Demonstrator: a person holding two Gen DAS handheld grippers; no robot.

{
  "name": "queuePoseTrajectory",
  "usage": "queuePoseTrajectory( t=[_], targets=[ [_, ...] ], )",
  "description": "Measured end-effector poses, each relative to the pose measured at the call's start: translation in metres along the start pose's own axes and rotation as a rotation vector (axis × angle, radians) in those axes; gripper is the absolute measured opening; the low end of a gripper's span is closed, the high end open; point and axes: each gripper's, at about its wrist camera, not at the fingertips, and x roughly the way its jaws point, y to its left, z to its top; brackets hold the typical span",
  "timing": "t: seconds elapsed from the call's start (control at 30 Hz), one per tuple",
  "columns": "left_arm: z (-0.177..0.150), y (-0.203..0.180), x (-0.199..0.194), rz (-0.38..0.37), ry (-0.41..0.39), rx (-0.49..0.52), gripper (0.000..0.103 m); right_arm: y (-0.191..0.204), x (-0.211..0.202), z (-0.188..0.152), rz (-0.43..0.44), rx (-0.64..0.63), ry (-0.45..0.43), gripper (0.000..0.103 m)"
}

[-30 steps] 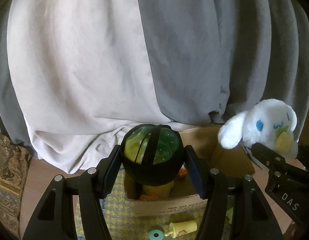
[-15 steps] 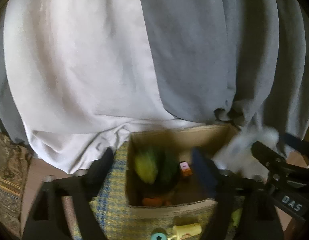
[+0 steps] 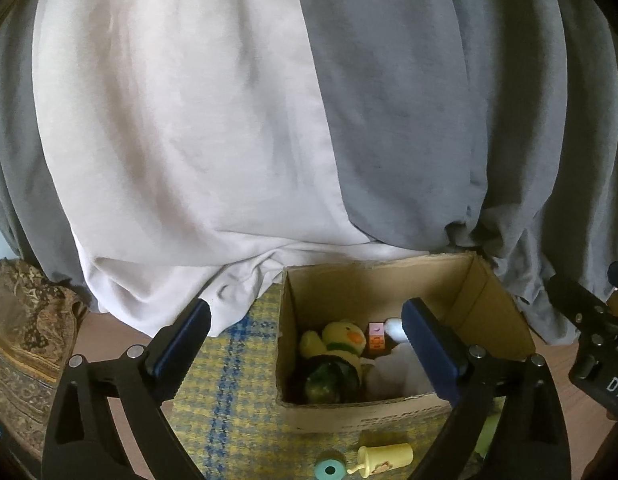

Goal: Organize objects
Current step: 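Withdraw both tools from the box toward the teal star plush and cup toy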

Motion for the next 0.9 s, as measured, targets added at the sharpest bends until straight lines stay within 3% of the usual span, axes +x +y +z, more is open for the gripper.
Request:
queuePoseTrajectory(
  t=[0.27, 0.4, 0.9],
  targets=[
    [-0.007, 0.0, -0.017, 0.023, -0.024, 0.004, 0.103, -0.004, -0.009, -0.005, 0.013, 0.008, 0.009, 0.093],
    [-0.015, -0.003, -0.028, 0.071, -0.049, 0.023, 0.103, -0.006, -0.014, -0.012, 0.012, 0.014, 0.016, 0.097],
    [-0.045, -0.009, -0.049, 0.042, -0.041, -0.008, 0.103, -0.022, -0.037, -0.045, -0.001, 0.044, 0.013, 0.099]
  ],
)
